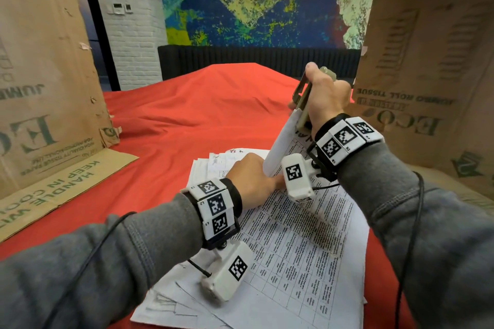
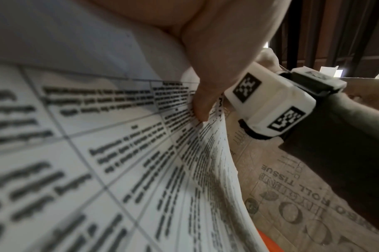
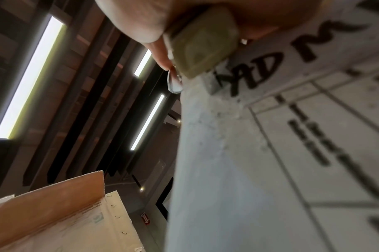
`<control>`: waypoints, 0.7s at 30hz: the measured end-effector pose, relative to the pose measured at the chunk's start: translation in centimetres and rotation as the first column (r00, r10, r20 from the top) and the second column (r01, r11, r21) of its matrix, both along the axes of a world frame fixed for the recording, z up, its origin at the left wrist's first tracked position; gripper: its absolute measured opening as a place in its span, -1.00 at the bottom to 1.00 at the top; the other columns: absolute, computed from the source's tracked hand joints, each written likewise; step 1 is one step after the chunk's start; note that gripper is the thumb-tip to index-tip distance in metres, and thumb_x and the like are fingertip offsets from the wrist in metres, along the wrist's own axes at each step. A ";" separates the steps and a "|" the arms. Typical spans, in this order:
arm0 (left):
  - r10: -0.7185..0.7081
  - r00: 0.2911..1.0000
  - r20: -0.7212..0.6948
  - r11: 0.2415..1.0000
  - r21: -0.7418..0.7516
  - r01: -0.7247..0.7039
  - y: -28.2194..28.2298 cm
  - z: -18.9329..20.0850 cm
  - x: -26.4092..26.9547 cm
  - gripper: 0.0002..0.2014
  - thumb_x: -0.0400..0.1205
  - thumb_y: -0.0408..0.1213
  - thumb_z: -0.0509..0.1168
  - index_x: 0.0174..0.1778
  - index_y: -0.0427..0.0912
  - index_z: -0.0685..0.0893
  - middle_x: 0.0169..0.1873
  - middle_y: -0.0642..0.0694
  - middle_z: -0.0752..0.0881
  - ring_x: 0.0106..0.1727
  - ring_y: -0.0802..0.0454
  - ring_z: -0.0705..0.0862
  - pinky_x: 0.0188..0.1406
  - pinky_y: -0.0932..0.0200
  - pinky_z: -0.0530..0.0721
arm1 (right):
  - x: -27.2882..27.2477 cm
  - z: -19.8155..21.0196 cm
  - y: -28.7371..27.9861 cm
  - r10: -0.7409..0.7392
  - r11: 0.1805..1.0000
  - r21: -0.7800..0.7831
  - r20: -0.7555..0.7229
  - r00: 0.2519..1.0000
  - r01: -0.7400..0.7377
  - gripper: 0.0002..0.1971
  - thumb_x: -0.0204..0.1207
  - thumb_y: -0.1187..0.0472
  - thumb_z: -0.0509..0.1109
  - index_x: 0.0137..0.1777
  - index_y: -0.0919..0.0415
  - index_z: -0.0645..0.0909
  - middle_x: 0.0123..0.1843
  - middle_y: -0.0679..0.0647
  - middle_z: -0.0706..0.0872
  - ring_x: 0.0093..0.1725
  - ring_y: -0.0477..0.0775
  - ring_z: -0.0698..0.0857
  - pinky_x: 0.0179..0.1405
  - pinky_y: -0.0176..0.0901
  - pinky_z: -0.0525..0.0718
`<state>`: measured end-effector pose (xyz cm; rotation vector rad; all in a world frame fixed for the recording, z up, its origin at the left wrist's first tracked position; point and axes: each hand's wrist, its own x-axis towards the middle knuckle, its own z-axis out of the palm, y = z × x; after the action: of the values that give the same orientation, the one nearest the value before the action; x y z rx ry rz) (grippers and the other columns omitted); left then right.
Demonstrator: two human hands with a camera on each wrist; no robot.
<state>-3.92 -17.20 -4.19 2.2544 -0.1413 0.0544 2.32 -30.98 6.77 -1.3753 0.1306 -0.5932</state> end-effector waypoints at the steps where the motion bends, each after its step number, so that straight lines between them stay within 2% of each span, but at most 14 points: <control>1: 0.013 1.000 0.008 1.000 0.008 -0.013 -0.1 -0.1 0.0 -0.53 0.60 0.14 0.51 -0.27 -0.26 0.69 -0.44 -0.09 0.61 -0.49 -0.04 0.50 -0.45 0.16 0.42 | -0.2 0.1 0.1 -0.003 1.000 0.000 -0.010 1.000 0.003 -0.65 0.39 -0.10 0.49 -0.33 0.21 0.72 -0.30 0.20 0.87 -0.30 0.27 0.88 -0.23 0.15 0.90; 3: 0.023 1.000 0.017 1.000 0.014 -0.023 -0.2 -0.1 -0.1 -0.55 0.60 0.12 0.50 -0.19 -0.28 0.74 -0.40 -0.12 0.66 -0.46 -0.07 0.55 -0.41 0.14 0.48 | -0.3 0.1 0.1 -0.016 1.000 0.011 -0.015 1.000 0.016 -0.64 0.41 -0.11 0.48 -0.31 0.21 0.73 -0.27 0.20 0.86 -0.31 0.27 0.88 -0.27 0.12 0.90; 6: 0.031 0.999 0.028 0.999 0.024 -0.031 -0.2 0.0 -0.4 -0.55 0.62 0.10 0.49 -0.14 -0.31 0.76 -0.39 -0.14 0.67 -0.42 -0.10 0.57 -0.38 0.13 0.50 | -0.3 0.1 0.2 -0.015 0.999 0.049 -0.016 1.000 0.016 -0.67 0.48 -0.05 0.48 -0.32 0.22 0.67 -0.27 0.22 0.83 -0.38 0.26 0.86 -0.49 -0.05 0.79; 8: 0.031 0.999 0.032 0.999 0.022 -0.032 -0.2 0.0 -0.6 -0.58 0.63 0.05 0.49 -0.18 -0.31 0.73 -0.42 -0.12 0.63 -0.44 -0.10 0.55 -0.38 0.14 0.49 | -0.4 0.1 0.3 -0.037 0.996 0.078 0.001 0.999 0.037 -0.65 0.46 -0.03 0.49 -0.39 0.22 0.64 -0.33 0.21 0.79 -0.42 0.28 0.82 -0.53 -0.01 0.77; 10: 0.031 0.999 0.034 0.999 0.025 -0.032 -0.3 0.1 -0.7 -0.62 0.63 0.02 0.48 -0.25 -0.26 0.70 -0.45 -0.09 0.61 -0.46 -0.08 0.52 -0.39 0.15 0.47 | -0.4 0.2 0.4 -0.058 0.993 0.102 0.011 0.998 0.056 -0.62 0.45 -0.04 0.50 -0.44 0.22 0.62 -0.38 0.21 0.76 -0.44 0.31 0.80 -0.50 0.07 0.80; 11: 0.031 0.999 0.036 0.999 0.026 -0.032 -0.2 0.2 -0.8 -0.63 0.63 0.02 0.49 -0.28 -0.23 0.69 -0.46 -0.08 0.60 -0.47 -0.06 0.51 -0.40 0.15 0.47 | -0.4 0.3 0.4 -0.051 0.994 0.101 0.007 0.999 0.050 -0.62 0.47 -0.05 0.50 -0.42 0.23 0.62 -0.37 0.22 0.76 -0.44 0.29 0.80 -0.50 0.02 0.79; 13: 0.023 0.999 0.029 0.999 0.023 -0.023 -0.2 0.3 -0.9 -0.61 0.63 0.05 0.49 -0.31 -0.20 0.67 -0.48 -0.07 0.60 -0.50 -0.04 0.51 -0.42 0.18 0.45 | -0.5 0.4 0.2 0.033 0.997 0.070 -0.022 0.999 -0.032 -0.61 0.55 -0.08 0.47 -0.29 0.25 0.66 -0.35 0.21 0.78 -0.46 0.24 0.80 -0.46 -0.06 0.76; 16: 0.016 1.000 0.014 1.000 0.022 -0.016 0.0 0.6 -1.3 -0.57 0.60 0.16 0.51 -0.18 -0.20 0.74 -0.46 -0.02 0.65 -0.54 0.04 0.56 -0.51 0.24 0.45 | -0.1 0.7 -0.7 0.193 0.981 0.008 -0.075 0.978 -0.193 -0.56 0.59 -0.17 0.42 -0.06 0.28 0.70 -0.33 0.21 0.83 -0.34 0.26 0.87 -0.22 0.09 0.85; 18: 0.024 1.000 -0.002 0.998 -0.055 -0.024 0.5 0.8 -1.6 -0.62 0.60 0.13 0.53 -0.01 -0.16 0.81 -0.38 0.02 0.78 -0.46 0.08 0.73 -0.48 0.20 0.66 | 0.1 1.0 -1.5 0.175 0.984 -0.025 -0.091 0.980 -0.178 -0.51 0.53 -0.22 0.42 0.02 0.29 0.71 -0.31 0.22 0.86 -0.24 0.32 0.89 -0.07 0.24 0.87; 19: 0.024 1.000 -0.020 0.994 -0.107 -0.026 1.0 0.8 -1.7 -0.66 0.60 0.09 0.54 0.03 -0.13 0.83 -0.32 0.00 0.85 -0.37 0.05 0.82 -0.36 0.11 0.80 | 0.3 1.1 -2.0 0.144 0.989 -0.017 -0.088 0.986 -0.146 -0.51 0.53 -0.21 0.43 0.05 0.28 0.69 -0.32 0.23 0.85 -0.26 0.32 0.89 -0.10 0.30 0.88; 21: 0.022 0.999 -0.044 0.989 -0.146 -0.028 2.4 1.0 -2.2 -0.74 0.62 0.02 0.54 0.01 -0.11 0.85 -0.31 0.03 0.88 -0.30 0.08 0.87 -0.21 0.05 0.88 | 0.8 0.9 -3.5 0.073 0.996 0.053 -0.088 0.993 -0.068 -0.57 0.60 -0.15 0.43 0.07 0.27 0.64 -0.32 0.25 0.81 -0.39 0.27 0.84 -0.28 0.26 0.88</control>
<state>-6.12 -14.79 -3.21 2.1088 -0.0833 0.0293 3.14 -34.51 7.71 -1.3534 0.1673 -0.4663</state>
